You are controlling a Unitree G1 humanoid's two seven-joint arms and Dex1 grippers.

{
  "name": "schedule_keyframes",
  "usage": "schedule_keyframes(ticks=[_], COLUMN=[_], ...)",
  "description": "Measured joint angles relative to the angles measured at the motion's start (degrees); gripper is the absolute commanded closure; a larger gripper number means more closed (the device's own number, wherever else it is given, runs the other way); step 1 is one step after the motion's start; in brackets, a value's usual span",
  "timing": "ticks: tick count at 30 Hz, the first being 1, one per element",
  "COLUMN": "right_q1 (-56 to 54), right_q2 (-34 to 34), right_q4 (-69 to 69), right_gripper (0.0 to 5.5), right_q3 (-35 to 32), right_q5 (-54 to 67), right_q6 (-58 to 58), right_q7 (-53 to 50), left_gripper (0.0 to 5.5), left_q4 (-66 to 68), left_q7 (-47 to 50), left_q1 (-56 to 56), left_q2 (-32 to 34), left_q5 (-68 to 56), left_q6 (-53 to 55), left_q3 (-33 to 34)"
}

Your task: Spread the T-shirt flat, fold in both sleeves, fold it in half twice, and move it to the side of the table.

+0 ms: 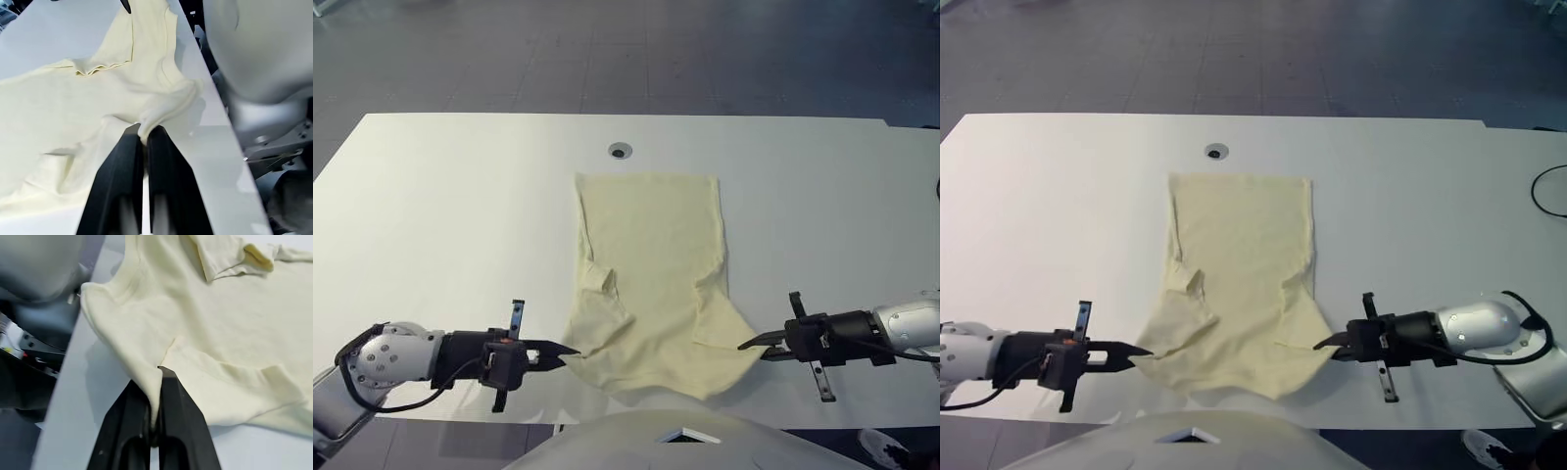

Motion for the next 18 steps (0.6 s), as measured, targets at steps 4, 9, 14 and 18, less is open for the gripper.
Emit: schedule_keyframes(ticks=[4, 9, 14, 18], right_q1=[0.58, -4.36, -5.87, -5.63], right_q2=[-0.31, -0.35, -0.31, -0.82], right_q4=[-1.77, -3.27, -3.87, -4.74], right_gripper=[5.50, 5.50, 5.50, 5.50], right_q3=[-3.16, -6.49, -8.87, -12.11], right_q5=[6.40, 17.70, 23.97, 29.87], right_q6=[7.38, 19.28, 26.78, 32.99], right_q7=[3.07, 3.55, 5.29, 9.10], left_gripper=[5.49, 5.49, 5.49, 5.49], left_q4=[-5.61, -8.78, -11.98, -14.53], left_q7=[-2.25, -3.21, -5.90, -10.92], left_q1=[4.57, 3.22, 3.89, 7.91], left_q2=[0.13, -0.39, -2.25, -3.53], left_q5=[-6.30, -16.77, -22.40, -27.14], left_q6=[6.32, 17.05, 25.18, 32.18], left_q3=[6.02, 14.13, 19.72, 25.92])
